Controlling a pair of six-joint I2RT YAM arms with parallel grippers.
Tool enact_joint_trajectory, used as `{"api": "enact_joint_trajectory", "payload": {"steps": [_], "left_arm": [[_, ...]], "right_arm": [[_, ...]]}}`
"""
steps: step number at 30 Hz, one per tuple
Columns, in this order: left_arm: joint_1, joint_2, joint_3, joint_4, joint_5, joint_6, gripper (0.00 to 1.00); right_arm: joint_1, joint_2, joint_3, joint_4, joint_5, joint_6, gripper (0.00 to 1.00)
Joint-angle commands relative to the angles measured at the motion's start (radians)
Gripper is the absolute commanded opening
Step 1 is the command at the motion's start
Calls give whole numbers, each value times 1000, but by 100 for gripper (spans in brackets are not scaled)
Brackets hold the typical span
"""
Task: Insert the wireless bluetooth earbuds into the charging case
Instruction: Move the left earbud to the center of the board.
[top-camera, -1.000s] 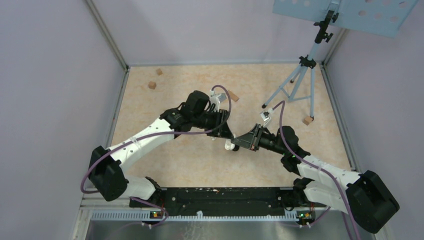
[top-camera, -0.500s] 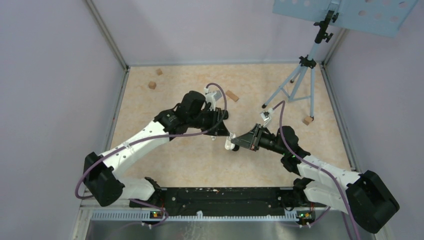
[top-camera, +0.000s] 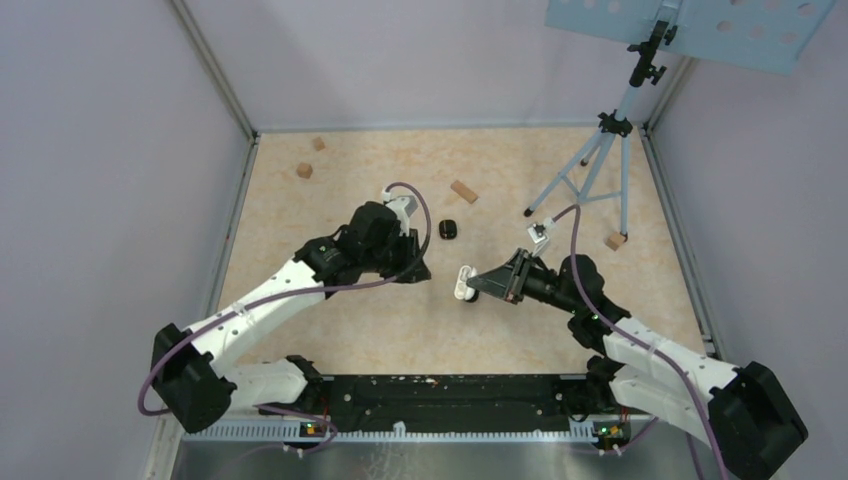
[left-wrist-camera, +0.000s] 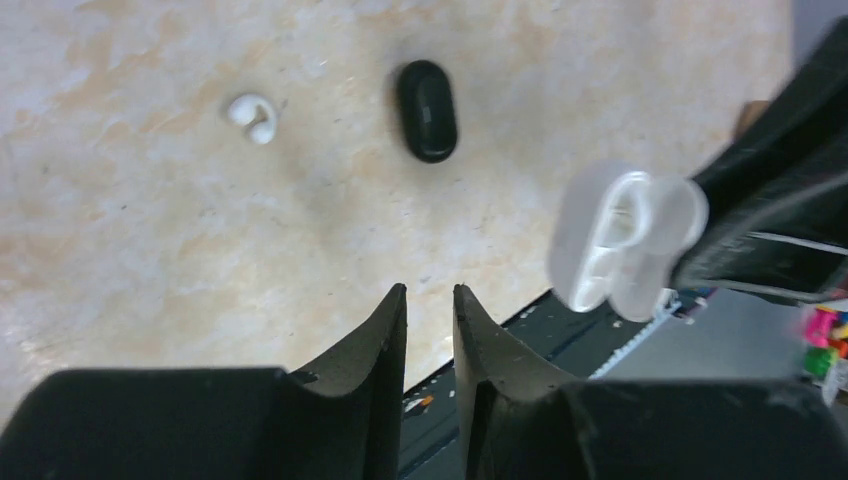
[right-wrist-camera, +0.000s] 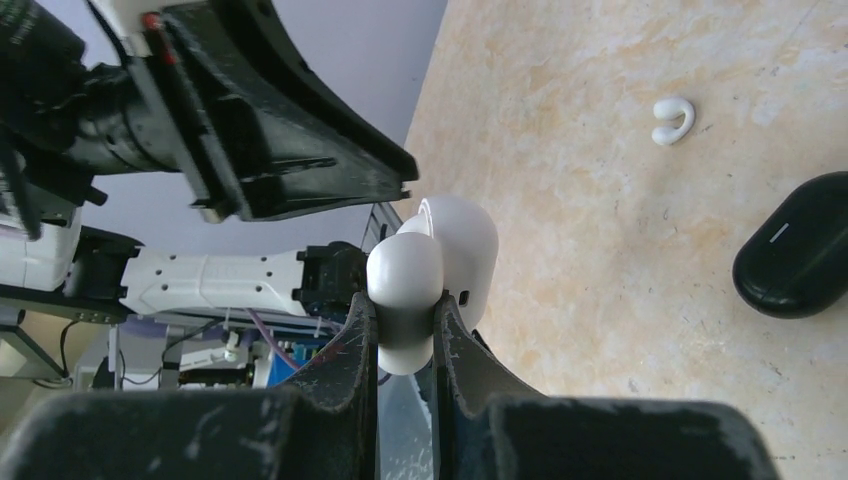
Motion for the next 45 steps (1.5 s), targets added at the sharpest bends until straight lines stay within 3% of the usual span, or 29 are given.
{"api": "enact_joint_trajectory", "payload": {"steps": [1, 3, 5, 6, 10, 17, 22, 35, 45], "left_arm": [[7, 41, -49, -27, -98, 35, 28], [7, 89, -59, -24, -112, 35, 26], [-9, 114, -100, 24, -188, 21, 13], [-23, 107, -138, 85, -239, 26, 12], [-26, 126, -225, 279, -251, 57, 18], [-28, 396, -59, 286, -168, 22, 16], [-29, 475, 14, 280, -197, 19, 18], [-34, 544, 55, 246, -367, 9, 22], [-34, 537, 28, 233, -397, 3, 23]], "right_arm": [[9, -57, 35, -93, 33, -65, 0], [8, -65, 49, -123, 37, -80, 0], [9, -70, 56, -134, 38, -85, 0], [8, -69, 58, -135, 39, -87, 0], [8, -71, 59, -138, 38, -85, 0], [8, -76, 60, -149, 49, -84, 0], [8, -90, 62, -167, 51, -84, 0], [8, -79, 54, -161, 48, -84, 0], [8, -66, 49, -136, 42, -80, 0]]}}
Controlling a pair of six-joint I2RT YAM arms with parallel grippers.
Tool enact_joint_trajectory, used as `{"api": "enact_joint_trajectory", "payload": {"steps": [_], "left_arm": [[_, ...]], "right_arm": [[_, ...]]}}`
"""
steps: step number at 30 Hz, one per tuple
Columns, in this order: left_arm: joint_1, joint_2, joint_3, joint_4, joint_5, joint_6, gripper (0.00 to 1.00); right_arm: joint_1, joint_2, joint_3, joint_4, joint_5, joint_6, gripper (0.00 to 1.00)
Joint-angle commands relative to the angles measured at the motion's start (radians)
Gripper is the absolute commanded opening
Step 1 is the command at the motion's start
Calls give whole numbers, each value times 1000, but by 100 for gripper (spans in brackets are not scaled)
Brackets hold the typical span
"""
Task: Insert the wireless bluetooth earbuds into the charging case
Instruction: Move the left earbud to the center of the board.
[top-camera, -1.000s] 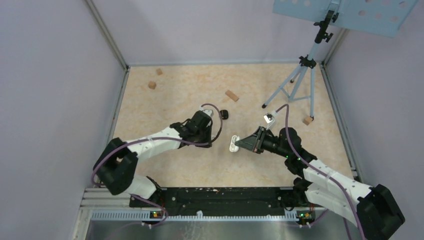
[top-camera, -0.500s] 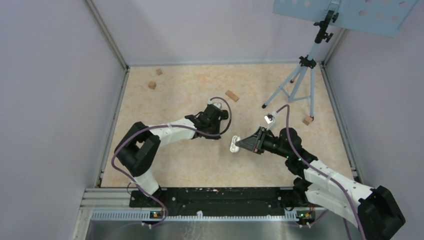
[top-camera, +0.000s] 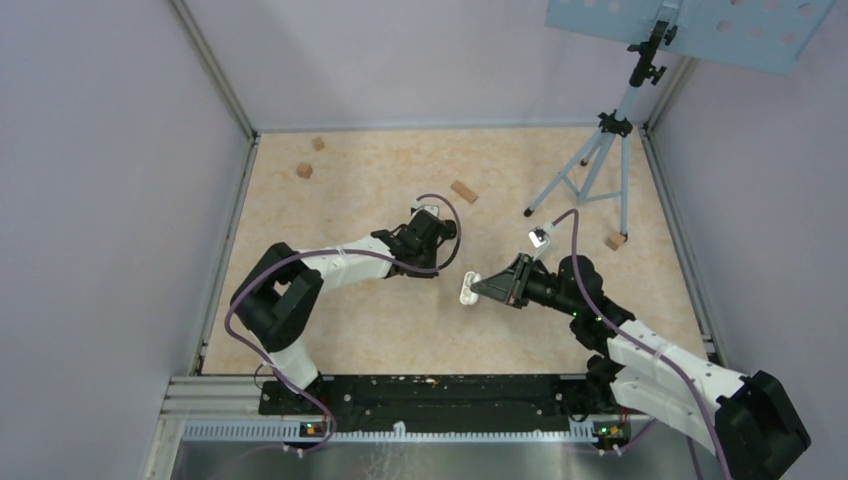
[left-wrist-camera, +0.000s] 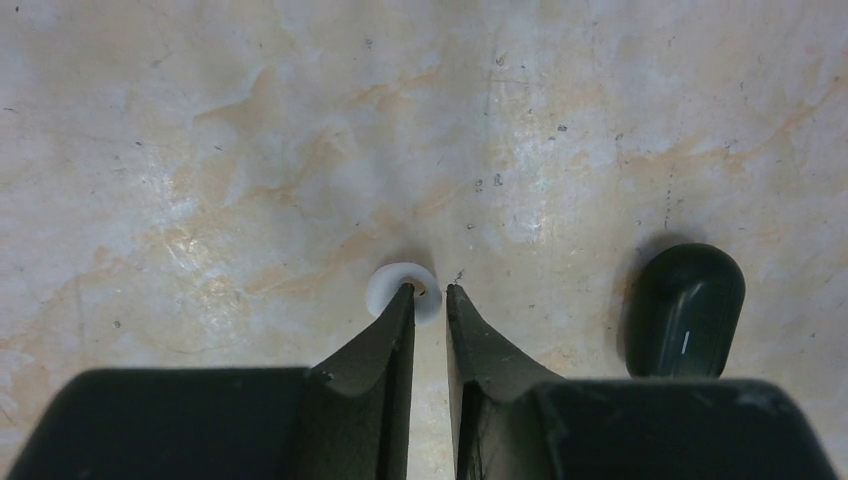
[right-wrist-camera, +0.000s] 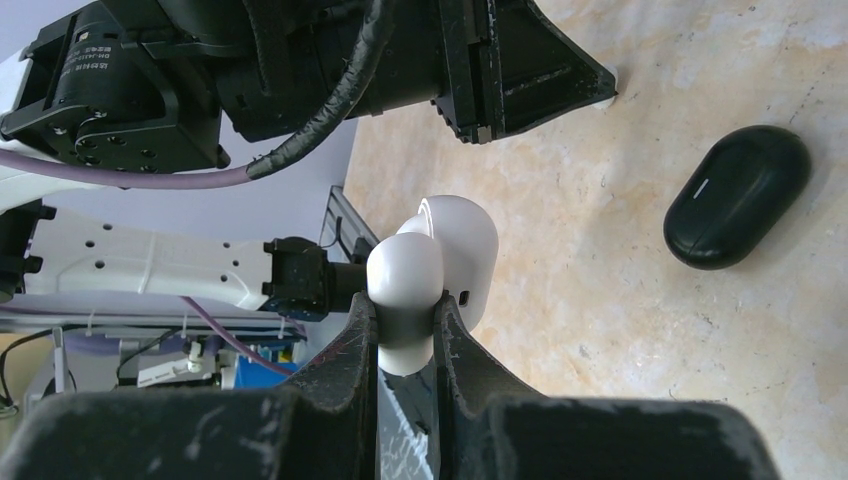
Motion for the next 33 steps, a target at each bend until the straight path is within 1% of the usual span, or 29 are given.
{"api": "enact_joint_trajectory", "payload": {"steps": [1, 9, 12, 14, 16, 18, 20, 26, 29, 33], "left_arm": [[-5, 7, 12, -6, -38, -13, 22], [-4, -4, 16, -27, -31, -20, 21], [-4, -32, 5, -17, 29, -18, 21], [-4, -62, -4, 2, 69, -6, 22], [-3, -82, 7, 5, 100, 44, 25], [1, -61, 53, -36, 141, 89, 26], [5, -35, 96, -92, 130, 107, 26], [7, -1, 112, -79, 96, 106, 25], [7, 38, 139, -85, 88, 129, 22], [7, 96, 177, -116, 92, 148, 22]], "right_arm": [[9, 4, 39, 56, -5, -12, 0], [9, 2, 34, 57, -5, -12, 0], [9, 2, 33, 59, -7, -10, 0], [9, 2, 33, 60, -5, -9, 0], [9, 3, 33, 60, -4, -9, 0], [9, 2, 32, 62, -3, -7, 0], [9, 1, 34, 61, -5, -7, 0], [9, -17, 31, 44, 2, -6, 0], [9, -25, 32, 34, 3, -7, 0], [9, -31, 29, 28, 4, -5, 0]]}}
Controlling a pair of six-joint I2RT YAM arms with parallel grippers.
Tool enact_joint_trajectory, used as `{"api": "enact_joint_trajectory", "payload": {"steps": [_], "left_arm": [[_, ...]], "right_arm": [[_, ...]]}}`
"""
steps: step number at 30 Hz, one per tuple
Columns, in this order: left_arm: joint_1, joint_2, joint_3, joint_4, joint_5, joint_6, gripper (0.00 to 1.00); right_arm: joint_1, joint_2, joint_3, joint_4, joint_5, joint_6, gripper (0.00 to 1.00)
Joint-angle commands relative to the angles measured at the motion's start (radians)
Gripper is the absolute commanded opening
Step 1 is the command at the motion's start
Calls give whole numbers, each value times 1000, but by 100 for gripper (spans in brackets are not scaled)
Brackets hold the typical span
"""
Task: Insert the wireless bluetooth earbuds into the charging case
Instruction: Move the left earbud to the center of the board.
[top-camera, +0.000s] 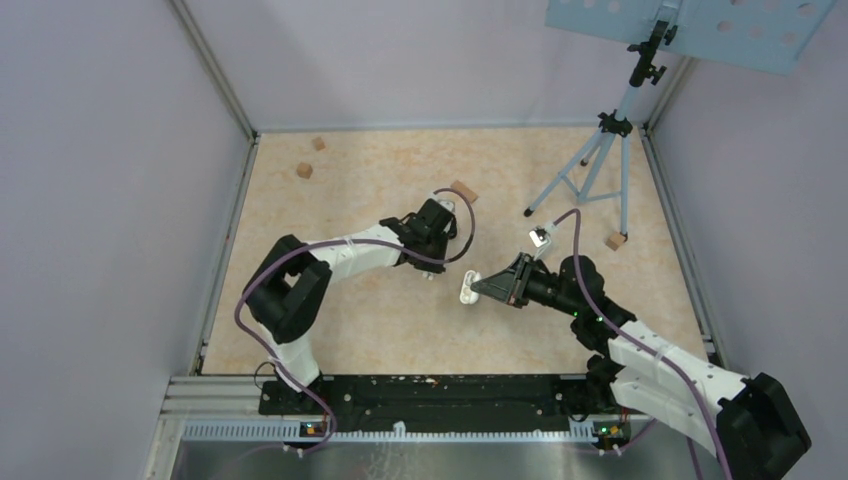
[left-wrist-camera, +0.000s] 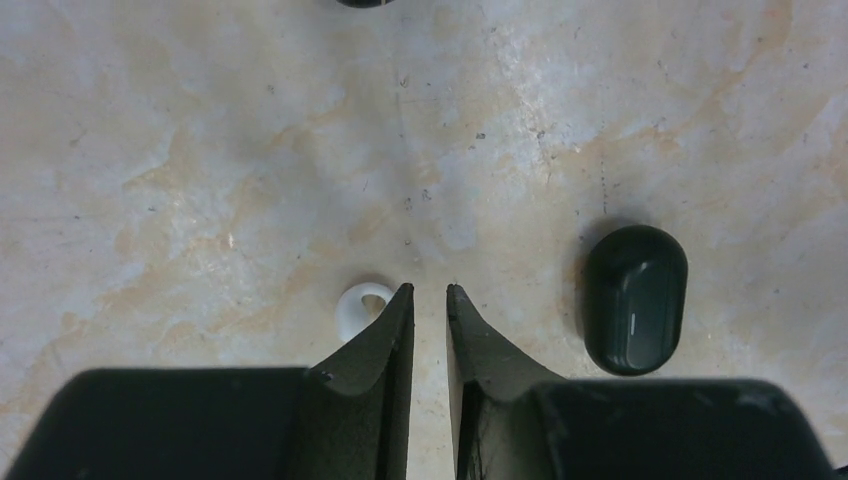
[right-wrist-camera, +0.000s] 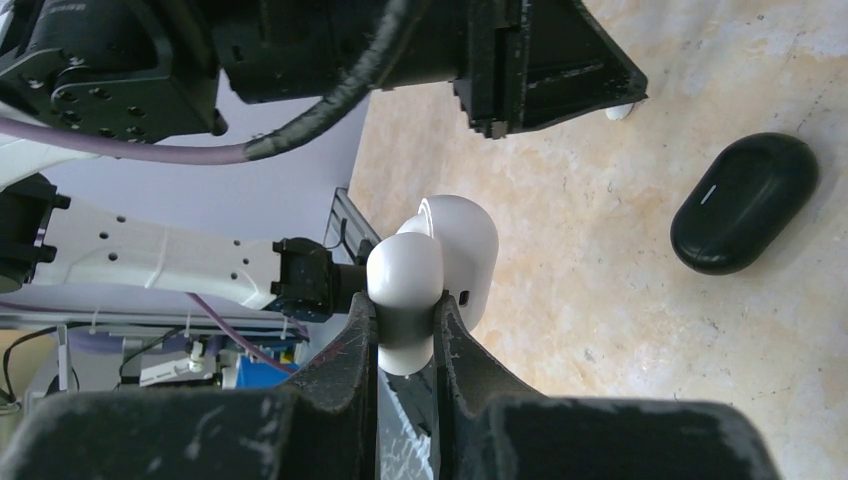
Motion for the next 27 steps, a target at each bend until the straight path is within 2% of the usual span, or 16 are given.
{"api": "enact_joint_trajectory", "payload": {"steps": [1, 17, 27], "left_arm": [[3, 58, 57, -32, -8, 30, 22], [2, -24, -46, -109, -63, 18, 23], [2, -132, -72, -222, 6, 79, 24]], "right_arm": [[9, -23, 28, 26, 4, -7, 0], [9, -16, 29, 37, 6, -3, 0], [9, 6, 36, 52, -1, -4, 0]]}}
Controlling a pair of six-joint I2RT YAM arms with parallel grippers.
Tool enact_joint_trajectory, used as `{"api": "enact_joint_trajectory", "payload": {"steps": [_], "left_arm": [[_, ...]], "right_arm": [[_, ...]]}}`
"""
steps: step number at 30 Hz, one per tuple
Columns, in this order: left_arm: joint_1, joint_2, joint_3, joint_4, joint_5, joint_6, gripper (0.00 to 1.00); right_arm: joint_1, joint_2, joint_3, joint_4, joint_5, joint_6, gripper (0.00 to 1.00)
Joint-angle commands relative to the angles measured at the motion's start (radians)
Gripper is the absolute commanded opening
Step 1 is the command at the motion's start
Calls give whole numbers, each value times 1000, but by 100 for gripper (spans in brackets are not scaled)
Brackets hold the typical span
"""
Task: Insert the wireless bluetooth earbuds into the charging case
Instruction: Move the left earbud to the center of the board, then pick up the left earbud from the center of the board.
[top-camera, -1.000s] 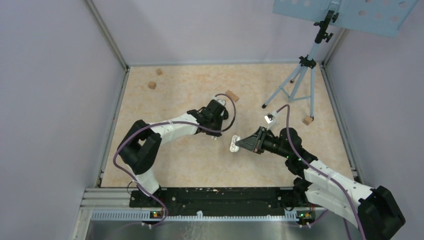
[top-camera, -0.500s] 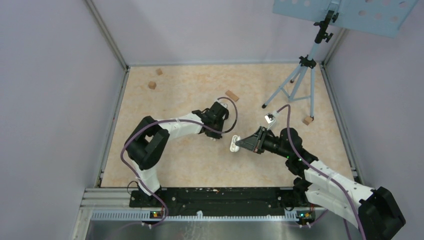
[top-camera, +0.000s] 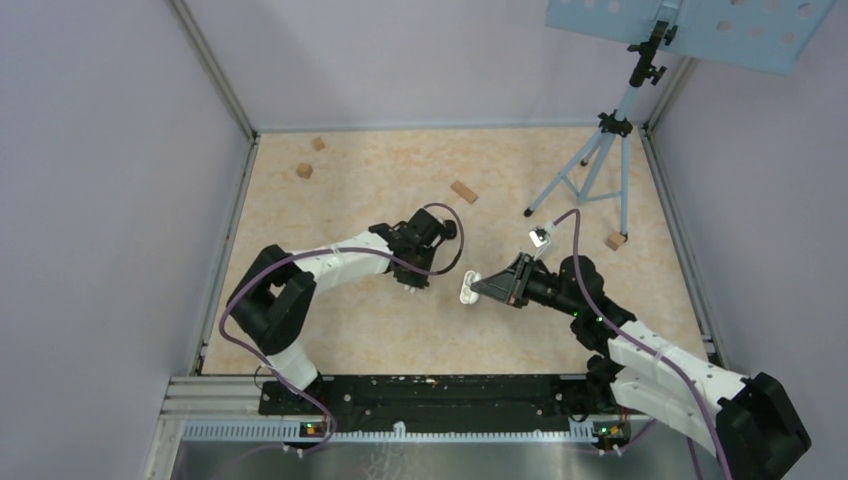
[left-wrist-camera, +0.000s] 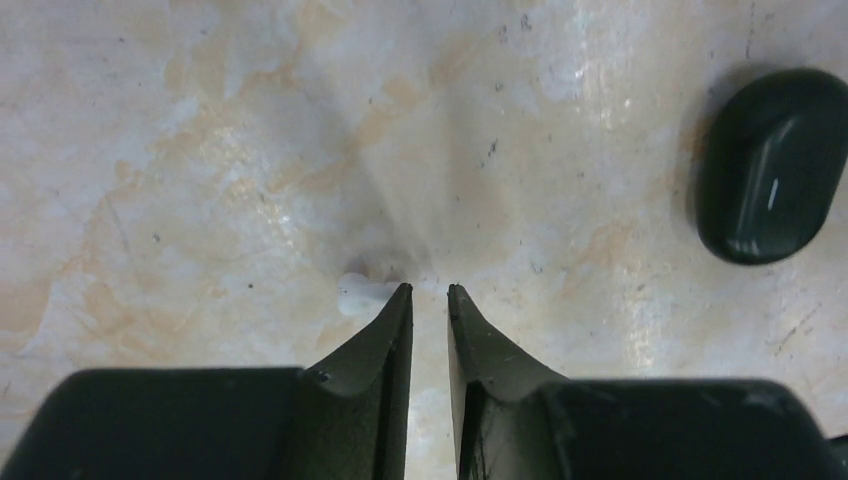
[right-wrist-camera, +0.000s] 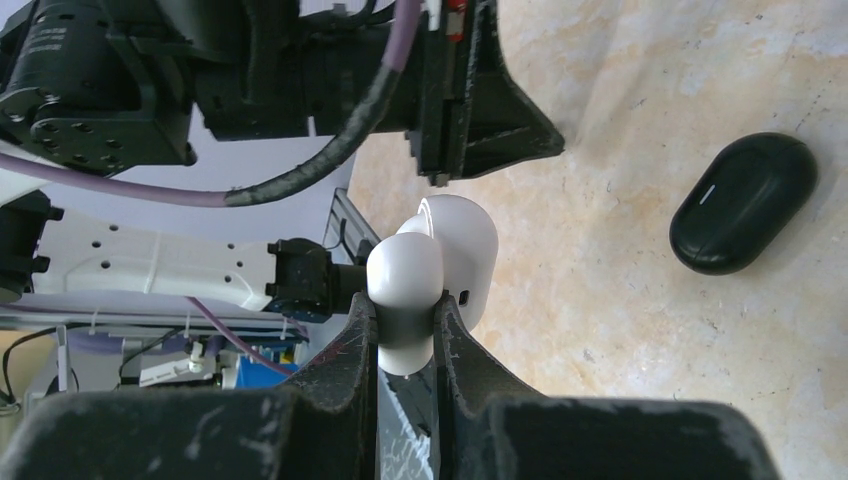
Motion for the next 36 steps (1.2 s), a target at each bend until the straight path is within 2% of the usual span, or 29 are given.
{"api": "enact_joint_trajectory", "payload": {"steps": [1, 5, 15, 17, 20, 27, 31, 36], "left_arm": [[2, -88, -12, -93, 47, 48, 24], [1, -97, -28, -136, -31, 53, 25], [2, -199, -34, -45, -105, -86, 26], [1, -171, -6, -54, -112, -157, 26], [-54, -104, 51, -98, -273, -300, 26], [-148, 102, 216, -258, -455, -421, 22], [-159, 159, 245, -300, -488, -490, 26], [-158, 162, 206, -245, -472, -502, 31]], "right_arm": [[9, 10, 37, 55, -2, -3, 0], [9, 15, 38, 62, -1, 0, 0], [9, 26, 44, 62, -7, -5, 0], [9, 31, 43, 67, -8, -5, 0], [9, 41, 38, 86, -14, -3, 0], [9, 29, 45, 73, -13, -5, 0], [9, 28, 44, 64, -16, -10, 0], [9, 19, 40, 53, -13, -9, 0]]}}
